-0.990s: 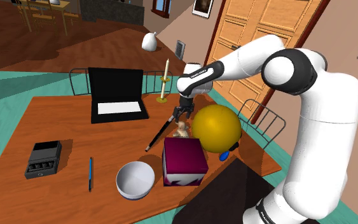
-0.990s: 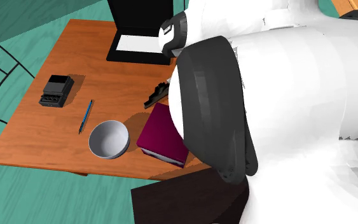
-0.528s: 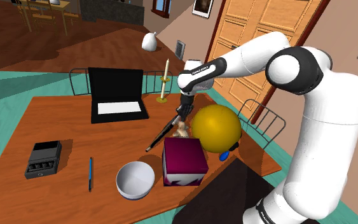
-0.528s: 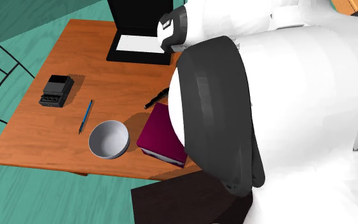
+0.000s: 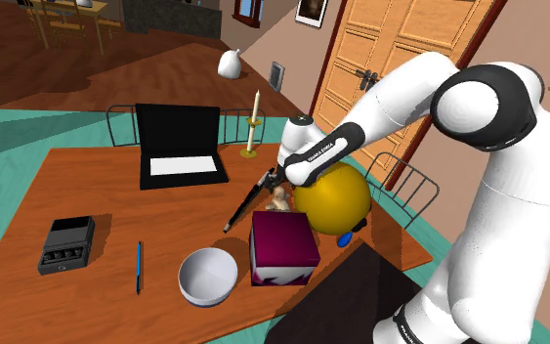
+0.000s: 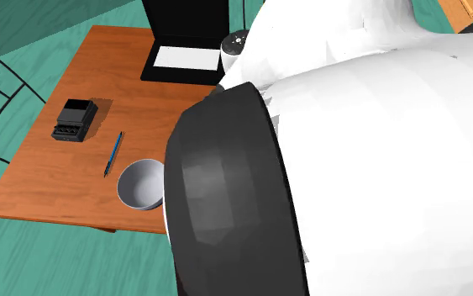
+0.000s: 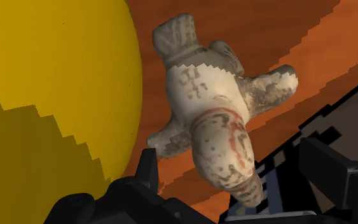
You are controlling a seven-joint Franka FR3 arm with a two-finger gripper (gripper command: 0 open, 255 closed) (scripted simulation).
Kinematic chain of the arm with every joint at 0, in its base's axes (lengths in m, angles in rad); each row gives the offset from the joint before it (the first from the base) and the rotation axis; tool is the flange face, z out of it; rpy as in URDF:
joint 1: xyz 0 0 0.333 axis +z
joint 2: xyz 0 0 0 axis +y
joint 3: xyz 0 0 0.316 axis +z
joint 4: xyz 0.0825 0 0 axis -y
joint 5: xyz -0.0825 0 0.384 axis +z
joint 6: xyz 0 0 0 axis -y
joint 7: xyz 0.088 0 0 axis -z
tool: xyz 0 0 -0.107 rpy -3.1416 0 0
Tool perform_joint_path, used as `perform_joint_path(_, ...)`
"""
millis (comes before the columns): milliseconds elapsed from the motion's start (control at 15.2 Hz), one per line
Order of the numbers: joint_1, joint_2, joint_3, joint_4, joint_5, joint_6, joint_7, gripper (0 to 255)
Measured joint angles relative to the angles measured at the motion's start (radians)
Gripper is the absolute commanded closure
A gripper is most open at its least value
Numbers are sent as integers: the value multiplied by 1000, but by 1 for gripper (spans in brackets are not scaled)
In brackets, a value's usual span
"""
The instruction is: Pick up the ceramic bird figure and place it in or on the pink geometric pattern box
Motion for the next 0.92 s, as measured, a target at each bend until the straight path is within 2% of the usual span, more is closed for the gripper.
perform_joint_path(132,21,26,-20,-8,-19,56,81,0)
perform_joint_path(330,21,65,-21,4,-17,100,99,0)
perform_joint_path(792,20,78,-18,10,-18,120,103,0)
perform_joint_path(858,21,78,-19,11,-19,120,105,255)
perform_joint_path(924,24,73,-21,8,-22,122,109,255)
